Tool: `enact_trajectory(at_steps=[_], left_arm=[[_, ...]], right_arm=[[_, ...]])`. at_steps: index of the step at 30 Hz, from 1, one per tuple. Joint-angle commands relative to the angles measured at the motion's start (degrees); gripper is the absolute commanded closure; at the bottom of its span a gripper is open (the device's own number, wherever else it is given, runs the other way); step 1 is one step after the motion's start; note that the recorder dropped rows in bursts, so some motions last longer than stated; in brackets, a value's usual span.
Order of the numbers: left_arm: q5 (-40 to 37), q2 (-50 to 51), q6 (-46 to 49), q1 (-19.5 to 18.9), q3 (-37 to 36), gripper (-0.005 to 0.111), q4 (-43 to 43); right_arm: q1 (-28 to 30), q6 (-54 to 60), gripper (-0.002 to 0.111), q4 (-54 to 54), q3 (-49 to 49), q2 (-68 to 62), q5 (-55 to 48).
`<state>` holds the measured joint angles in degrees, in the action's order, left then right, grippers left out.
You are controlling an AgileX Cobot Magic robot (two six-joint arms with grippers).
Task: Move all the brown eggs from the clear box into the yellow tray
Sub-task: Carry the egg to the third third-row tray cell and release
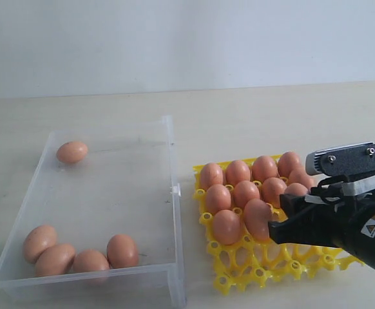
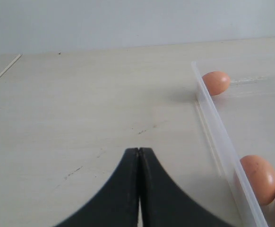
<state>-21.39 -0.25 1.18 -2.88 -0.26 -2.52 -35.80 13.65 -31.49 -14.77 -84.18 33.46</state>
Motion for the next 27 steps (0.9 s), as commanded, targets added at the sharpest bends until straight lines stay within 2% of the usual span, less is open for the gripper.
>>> enact_trajectory(at_steps=[1, 20, 23, 25, 27], left_arm=[[0.3, 0.2, 0.1, -0.1, 0.3, 0.107, -0.2], [0.3, 0.2, 0.1, -0.1, 0.3, 0.107, -0.2], [0.3, 0.2, 0.1, -0.1, 0.3, 0.107, -0.2], [0.3, 0.2, 0.1, -0.1, 0.3, 0.107, -0.2], [0.3, 0.2, 0.1, -0.1, 0.3, 0.107, -0.2]], right_arm=[[0.3, -0.4, 0.108, -0.1, 0.4, -0.1, 3.0], [0.3, -7.0, 0.107, 0.7, 0.0, -9.7, 9.8], [0.3, -7.8, 0.096, 3.7, -0.3, -10.6, 9.8], [0.3, -7.8, 0.085, 3.9, -0.5, -11.2, 9.6], [0.3, -7.8, 0.068, 3.9, -0.5, -11.3, 9.4]])
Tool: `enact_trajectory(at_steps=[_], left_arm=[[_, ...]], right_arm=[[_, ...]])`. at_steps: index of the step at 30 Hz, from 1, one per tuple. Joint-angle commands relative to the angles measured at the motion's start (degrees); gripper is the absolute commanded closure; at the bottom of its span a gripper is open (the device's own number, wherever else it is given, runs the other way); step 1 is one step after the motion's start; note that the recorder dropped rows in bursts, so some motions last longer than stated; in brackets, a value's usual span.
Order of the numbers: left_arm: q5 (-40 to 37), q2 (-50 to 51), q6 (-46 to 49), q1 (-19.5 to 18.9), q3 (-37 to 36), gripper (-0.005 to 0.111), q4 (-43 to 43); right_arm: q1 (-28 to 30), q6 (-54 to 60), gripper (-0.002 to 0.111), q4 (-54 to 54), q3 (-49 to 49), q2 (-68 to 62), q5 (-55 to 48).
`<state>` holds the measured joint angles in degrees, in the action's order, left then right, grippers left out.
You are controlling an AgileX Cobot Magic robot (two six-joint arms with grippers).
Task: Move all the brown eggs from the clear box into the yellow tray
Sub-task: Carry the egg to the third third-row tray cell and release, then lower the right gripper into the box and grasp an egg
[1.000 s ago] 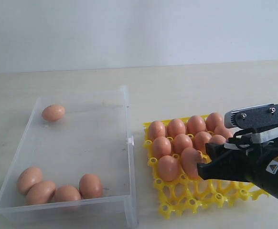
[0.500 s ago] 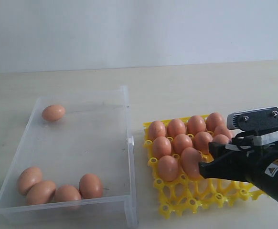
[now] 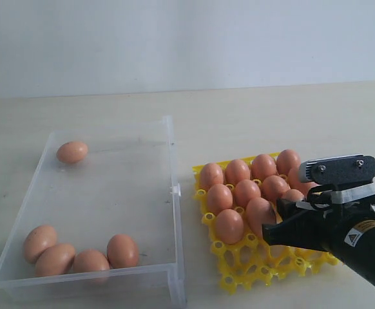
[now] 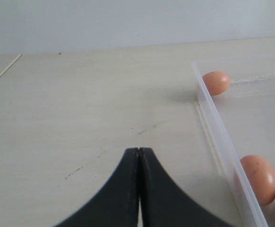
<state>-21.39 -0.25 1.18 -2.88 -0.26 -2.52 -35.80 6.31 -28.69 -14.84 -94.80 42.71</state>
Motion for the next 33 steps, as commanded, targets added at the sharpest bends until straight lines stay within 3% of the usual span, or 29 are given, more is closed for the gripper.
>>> enact_trajectory(at_steps=[1, 5, 11, 16, 19, 24, 30, 33], left_arm=[[0.3, 0.2, 0.1, -0.1, 0.3, 0.107, -0.2], [0.3, 0.2, 0.1, -0.1, 0.3, 0.107, -0.2], [0.3, 0.2, 0.1, -0.1, 0.3, 0.107, -0.2], [0.3, 0.2, 0.1, -0.1, 0.3, 0.107, -0.2], [0.3, 0.2, 0.1, -0.1, 0.3, 0.107, -0.2], [0.3, 0.2, 0.1, -0.1, 0.3, 0.107, -0.2], [0.3, 0.2, 0.1, -0.1, 0.3, 0.107, -0.2], [0.3, 0.2, 0.1, -0.1, 0.3, 0.107, -0.2]], right_arm=[[0.3, -0.4, 0.062, 1.1, -0.4, -0.7, 0.2], [0.3, -0.4, 0.046, 1.1, -0.4, -0.7, 0.2], [0.2, 0.1, 0.045, 1.9, -0.4, 3.6, 0.1], [0.2, 11.3, 0.046, -2.7, -0.4, 12.7, -5.1], [0.2, 18.5, 0.057, -4.4, -0.9, 17.9, -8.3], [0.2, 27.6, 0.106, -4.4, -10.6, 24.0, -27.7], [0.2, 27.9, 0.108, -4.3, -30.8, 19.2, -48.5], [0.2, 16.2, 0.108, 3.5, -49.6, 6.9, -69.3]])
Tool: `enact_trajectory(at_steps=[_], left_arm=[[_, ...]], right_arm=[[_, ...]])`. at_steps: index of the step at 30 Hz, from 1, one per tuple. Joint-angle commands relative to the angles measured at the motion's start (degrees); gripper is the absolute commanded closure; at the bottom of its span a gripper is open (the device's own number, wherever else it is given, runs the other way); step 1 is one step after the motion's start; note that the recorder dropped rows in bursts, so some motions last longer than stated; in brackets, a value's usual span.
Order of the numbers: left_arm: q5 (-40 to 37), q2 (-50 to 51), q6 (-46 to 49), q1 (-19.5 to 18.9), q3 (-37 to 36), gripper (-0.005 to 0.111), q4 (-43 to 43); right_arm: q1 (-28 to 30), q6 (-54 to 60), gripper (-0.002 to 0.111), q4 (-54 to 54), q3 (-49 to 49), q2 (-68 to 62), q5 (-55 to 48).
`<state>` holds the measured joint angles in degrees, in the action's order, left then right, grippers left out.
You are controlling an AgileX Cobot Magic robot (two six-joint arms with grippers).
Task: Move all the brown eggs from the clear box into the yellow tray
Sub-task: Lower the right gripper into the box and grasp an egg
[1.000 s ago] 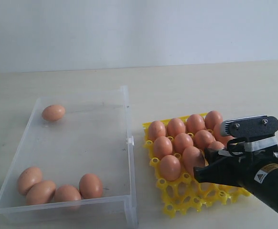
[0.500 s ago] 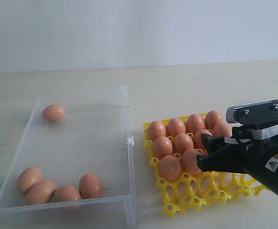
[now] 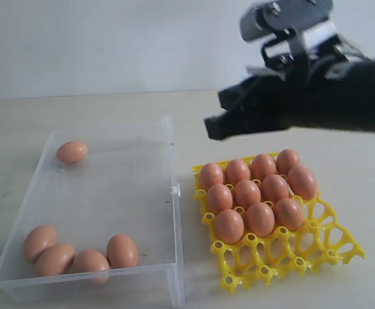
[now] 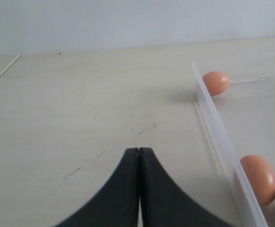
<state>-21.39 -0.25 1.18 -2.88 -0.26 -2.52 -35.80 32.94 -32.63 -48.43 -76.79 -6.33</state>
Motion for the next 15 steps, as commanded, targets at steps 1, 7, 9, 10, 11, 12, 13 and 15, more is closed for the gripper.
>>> enact_trajectory(at_steps=[1, 7, 9, 10, 11, 12, 13, 15], left_arm=[[0.3, 0.2, 0.1, -0.1, 0.3, 0.107, -0.2], [0.3, 0.2, 0.1, -0.1, 0.3, 0.107, -0.2], [0.3, 0.2, 0.1, -0.1, 0.3, 0.107, -0.2], [0.3, 0.2, 0.1, -0.1, 0.3, 0.107, -0.2], [0.3, 0.2, 0.1, -0.1, 0.3, 0.107, -0.2], [0.3, 0.2, 0.1, -0.1, 0.3, 0.107, -0.2], [0.3, 0.2, 0.1, -0.1, 0.3, 0.107, -0.2], [0.3, 0.2, 0.1, -0.1, 0.3, 0.107, -0.2]], right_arm=[[0.2, -13.8, 0.108, 9.8, -19.7, -14.1, -23.6], [-6.4, -6.4, 0.087, 17.0, -46.8, -39.3, -37.6], [-9.2, -3.3, 0.065, 22.7, -52.3, -43.9, -48.0], [-9.7, -6.9, 0.059, 21.0, -54.0, -45.4, -51.8], [-10.2, -15.1, 0.052, 18.1, -57.7, -47.5, -57.8], [-10.2, -21.5, 0.051, 17.4, -59.9, -49.0, -61.2], [-10.2, -29.2, 0.052, 18.8, -62.0, -50.6, -63.6], [-10.2, -35.8, 0.052, 23.2, -63.0, -51.4, -63.6]])
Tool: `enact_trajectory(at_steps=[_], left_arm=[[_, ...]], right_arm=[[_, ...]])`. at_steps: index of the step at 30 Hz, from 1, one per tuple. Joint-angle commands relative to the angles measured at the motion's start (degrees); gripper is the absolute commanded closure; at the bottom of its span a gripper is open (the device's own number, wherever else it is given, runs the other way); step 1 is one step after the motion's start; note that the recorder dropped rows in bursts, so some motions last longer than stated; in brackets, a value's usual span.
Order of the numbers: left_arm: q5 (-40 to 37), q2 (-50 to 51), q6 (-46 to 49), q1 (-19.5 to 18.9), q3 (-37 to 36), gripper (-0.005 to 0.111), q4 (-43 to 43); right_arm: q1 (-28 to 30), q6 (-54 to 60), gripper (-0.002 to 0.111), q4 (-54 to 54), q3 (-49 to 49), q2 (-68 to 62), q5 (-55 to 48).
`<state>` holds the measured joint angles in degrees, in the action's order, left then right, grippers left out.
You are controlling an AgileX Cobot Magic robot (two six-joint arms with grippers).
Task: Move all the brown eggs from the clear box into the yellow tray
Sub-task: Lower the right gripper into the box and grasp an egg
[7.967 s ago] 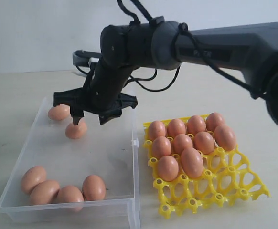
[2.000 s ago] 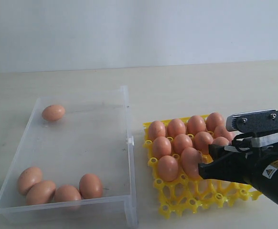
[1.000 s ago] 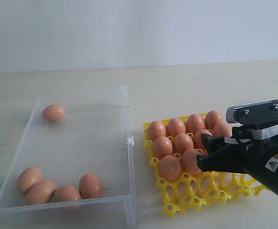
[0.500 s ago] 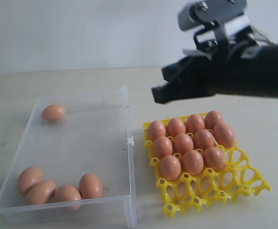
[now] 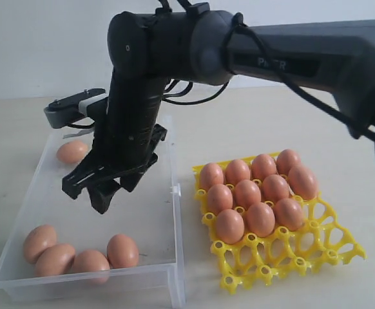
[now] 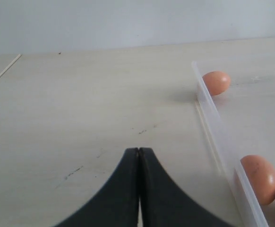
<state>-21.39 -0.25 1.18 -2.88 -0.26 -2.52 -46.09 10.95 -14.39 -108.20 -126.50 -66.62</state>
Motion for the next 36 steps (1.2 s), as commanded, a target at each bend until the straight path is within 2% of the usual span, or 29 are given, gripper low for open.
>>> enact_trajectory(at_steps=[1, 8, 19, 36], left_arm=[[0.3, 0.2, 0.1, -0.1, 0.3, 0.107, -0.2], [0.3, 0.2, 0.1, -0.1, 0.3, 0.107, -0.2], [0.3, 0.2, 0.1, -0.1, 0.3, 0.107, -0.2], [0.3, 0.2, 0.1, -0.1, 0.3, 0.107, -0.2]], right_arm=[[0.1, -13.9, 0.052, 5.1, -3.2, -1.8, -3.3], [-1.0, -13.9, 0.051, 1.2, -3.2, -3.8, -3.3], [-2.2, -13.9, 0.051, 1.7, -2.7, -6.2, -3.3], [-2.6, -14.0, 0.053, 2.3, 3.3, -6.4, -3.0]])
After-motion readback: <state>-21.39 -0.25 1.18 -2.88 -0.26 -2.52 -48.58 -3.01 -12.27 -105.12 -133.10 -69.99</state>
